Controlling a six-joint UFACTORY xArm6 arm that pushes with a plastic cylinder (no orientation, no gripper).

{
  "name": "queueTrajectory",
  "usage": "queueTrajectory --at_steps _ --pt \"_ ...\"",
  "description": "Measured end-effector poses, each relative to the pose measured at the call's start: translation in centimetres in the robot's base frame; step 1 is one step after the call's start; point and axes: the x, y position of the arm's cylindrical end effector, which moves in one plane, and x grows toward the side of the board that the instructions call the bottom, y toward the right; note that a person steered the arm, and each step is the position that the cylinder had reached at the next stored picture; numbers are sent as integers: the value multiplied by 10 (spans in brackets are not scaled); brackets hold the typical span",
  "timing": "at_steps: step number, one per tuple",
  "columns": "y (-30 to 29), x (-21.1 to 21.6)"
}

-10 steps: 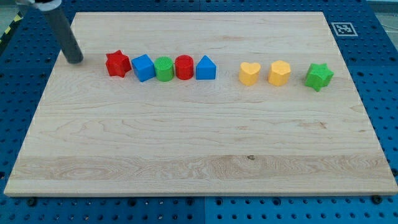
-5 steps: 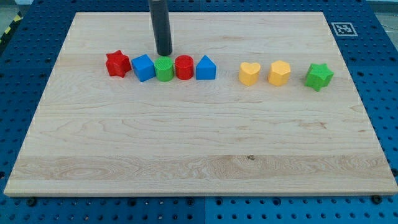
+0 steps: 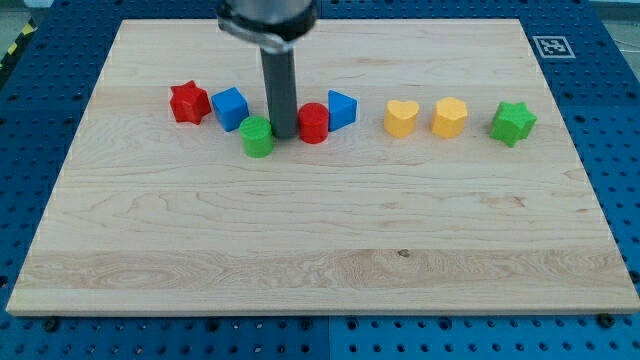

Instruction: Move the red circle top right to the green circle

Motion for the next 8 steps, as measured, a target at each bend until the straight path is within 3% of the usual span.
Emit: queueTrajectory --at_steps 1,3,6,8 --pt "24 39" --pt "39 -19" --pt "17 -45" --pt "1 35"
